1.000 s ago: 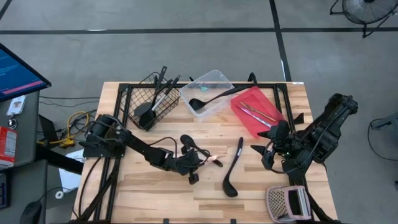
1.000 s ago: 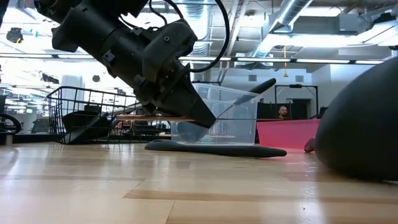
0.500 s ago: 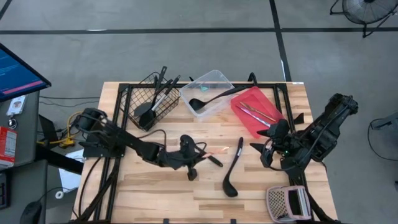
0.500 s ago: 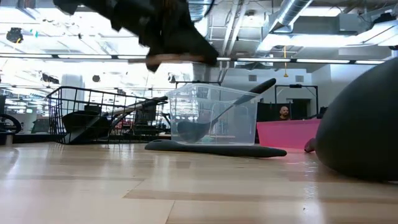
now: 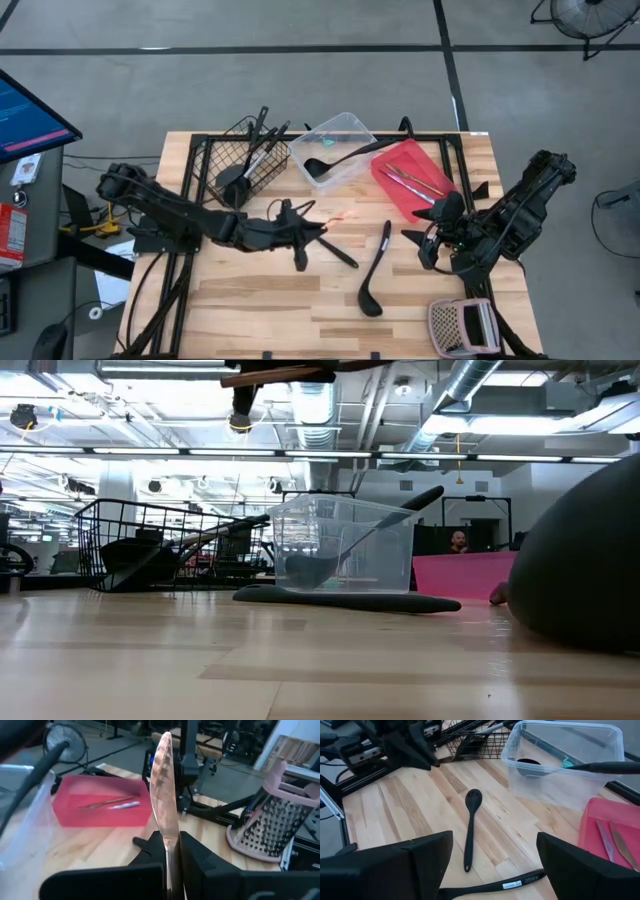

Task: Pick & Place Kitchen Items
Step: Put the gold knife into the red bin

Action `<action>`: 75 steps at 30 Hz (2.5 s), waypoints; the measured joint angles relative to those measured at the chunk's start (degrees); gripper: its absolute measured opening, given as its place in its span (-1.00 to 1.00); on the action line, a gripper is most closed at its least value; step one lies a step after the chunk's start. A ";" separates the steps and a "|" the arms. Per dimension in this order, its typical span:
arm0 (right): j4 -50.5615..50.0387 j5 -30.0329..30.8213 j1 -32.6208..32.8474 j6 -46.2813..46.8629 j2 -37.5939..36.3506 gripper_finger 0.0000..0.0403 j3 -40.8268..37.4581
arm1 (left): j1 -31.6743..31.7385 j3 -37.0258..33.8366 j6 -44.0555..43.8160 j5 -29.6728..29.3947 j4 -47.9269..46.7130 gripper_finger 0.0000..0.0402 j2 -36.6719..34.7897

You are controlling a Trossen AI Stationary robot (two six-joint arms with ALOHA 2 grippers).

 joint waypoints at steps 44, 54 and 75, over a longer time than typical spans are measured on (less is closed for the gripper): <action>-0.58 0.00 -0.04 -0.63 -0.53 0.42 -0.02 | 6.19 0.03 -10.20 2.69 1.49 -0.97 -2.85; -0.62 0.03 -1.94 -3.99 -2.27 0.42 -0.02 | 8.10 0.03 -10.24 5.17 1.57 -0.96 -10.38; 33.67 -11.41 -20.09 -41.45 -0.90 0.42 -0.02 | 8.06 0.02 -7.36 18.83 17.48 -0.96 -19.17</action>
